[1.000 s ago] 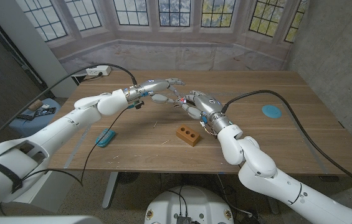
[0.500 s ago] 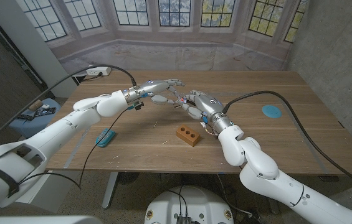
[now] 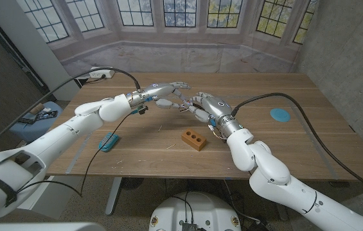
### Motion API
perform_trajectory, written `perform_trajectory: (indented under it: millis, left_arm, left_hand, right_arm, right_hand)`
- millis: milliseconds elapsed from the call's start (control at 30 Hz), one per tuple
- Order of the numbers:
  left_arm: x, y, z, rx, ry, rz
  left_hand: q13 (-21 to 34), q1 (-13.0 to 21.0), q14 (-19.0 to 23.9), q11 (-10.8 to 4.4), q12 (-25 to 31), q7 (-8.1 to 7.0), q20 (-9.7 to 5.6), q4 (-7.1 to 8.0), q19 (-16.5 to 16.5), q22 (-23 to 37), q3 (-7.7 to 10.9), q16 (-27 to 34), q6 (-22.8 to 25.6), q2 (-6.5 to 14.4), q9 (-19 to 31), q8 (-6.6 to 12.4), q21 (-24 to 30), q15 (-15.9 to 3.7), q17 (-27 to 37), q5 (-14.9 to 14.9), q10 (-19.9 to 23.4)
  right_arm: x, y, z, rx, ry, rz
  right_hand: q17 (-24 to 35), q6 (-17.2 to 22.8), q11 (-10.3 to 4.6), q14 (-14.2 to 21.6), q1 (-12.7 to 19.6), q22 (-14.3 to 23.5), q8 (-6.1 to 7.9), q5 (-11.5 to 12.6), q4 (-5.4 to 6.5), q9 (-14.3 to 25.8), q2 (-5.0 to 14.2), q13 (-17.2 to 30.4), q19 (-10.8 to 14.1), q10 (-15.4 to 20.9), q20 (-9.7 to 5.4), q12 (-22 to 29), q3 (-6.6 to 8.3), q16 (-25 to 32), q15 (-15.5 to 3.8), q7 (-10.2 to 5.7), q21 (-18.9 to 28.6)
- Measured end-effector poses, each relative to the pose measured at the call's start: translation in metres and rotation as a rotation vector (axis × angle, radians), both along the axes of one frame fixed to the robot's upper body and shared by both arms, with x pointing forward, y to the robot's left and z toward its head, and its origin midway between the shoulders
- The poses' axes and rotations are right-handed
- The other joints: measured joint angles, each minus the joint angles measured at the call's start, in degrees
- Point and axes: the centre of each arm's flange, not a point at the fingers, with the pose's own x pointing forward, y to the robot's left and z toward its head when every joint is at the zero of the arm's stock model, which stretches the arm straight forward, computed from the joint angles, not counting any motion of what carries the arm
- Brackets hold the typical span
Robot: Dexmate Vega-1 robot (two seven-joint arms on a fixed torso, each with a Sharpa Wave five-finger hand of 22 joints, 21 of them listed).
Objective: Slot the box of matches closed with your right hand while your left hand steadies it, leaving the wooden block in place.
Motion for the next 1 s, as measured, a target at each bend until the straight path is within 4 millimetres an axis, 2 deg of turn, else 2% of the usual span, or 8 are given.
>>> perform_trajectory:
  millis: [533,1000]
  left_arm:
    - [-0.006,0.008,-0.003,0.006,0.0,0.012]
    - [-0.002,0.017,-0.001,0.01,0.005,0.031]
  left_hand:
    - [0.0,0.0,0.0,0.0,0.0,0.0,0.0,0.0,0.0,0.0,0.0,0.0,0.0,0.0,-0.02,-0.01,0.0,0.0,0.0,0.0,0.0]
    - [0.0,0.0,0.0,0.0,0.0,0.0,0.0,0.0,0.0,0.0,0.0,0.0,0.0,0.0,-0.04,-0.01,0.0,0.0,0.0,0.0,0.0]
  right_arm:
    - [0.0,-0.006,0.009,0.06,-0.015,0.008]
    - [0.006,-0.012,0.015,0.124,-0.03,0.009]
  right_hand:
    - [-0.26,0.62,-0.17,1.33,0.28,-0.13,0.23,0.0,-0.79,0.0,-0.28,0.0,0.91,1.04,-0.1,0.22,0.79,0.45,-0.5,-0.01,0.0]
    - [-0.53,1.13,-0.11,1.63,0.28,-0.13,0.38,0.0,-1.19,0.0,-0.28,0.0,1.85,1.95,-0.2,0.63,1.18,0.45,-0.8,-0.12,0.45]
